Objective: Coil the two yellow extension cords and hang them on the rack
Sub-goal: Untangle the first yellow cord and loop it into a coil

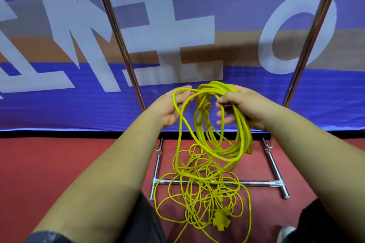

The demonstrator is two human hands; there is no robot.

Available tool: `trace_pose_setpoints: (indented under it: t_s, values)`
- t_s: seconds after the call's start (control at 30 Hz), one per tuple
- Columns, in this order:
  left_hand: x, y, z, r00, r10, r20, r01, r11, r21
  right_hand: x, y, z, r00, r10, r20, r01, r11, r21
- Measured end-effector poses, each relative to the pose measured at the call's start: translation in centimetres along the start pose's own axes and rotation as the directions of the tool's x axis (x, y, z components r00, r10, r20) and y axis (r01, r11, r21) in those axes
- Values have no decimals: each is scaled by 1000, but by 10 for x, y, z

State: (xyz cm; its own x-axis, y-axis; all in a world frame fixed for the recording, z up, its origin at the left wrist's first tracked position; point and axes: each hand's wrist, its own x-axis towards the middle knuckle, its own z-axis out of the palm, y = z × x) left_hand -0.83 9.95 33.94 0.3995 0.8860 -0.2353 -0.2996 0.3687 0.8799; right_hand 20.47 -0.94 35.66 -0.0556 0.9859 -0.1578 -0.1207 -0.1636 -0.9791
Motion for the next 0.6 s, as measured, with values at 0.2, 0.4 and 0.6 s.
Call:
trace_pose_setpoints:
  t_s: [0.2,0.4,0.6]
  values:
    - [13,-6,-23,914,145,-379,213,624,752,5,4,-9,988,-25,-150,16,998,-60]
    - [-28,-16,29,963,-1,271,-248,401,882,11,6,-22,956,-42,-291,34,999,-32]
    - [-21,-65,49,864,-142,483,-448,223,866,14,4,-21,918,-120,-377,125,992,-11]
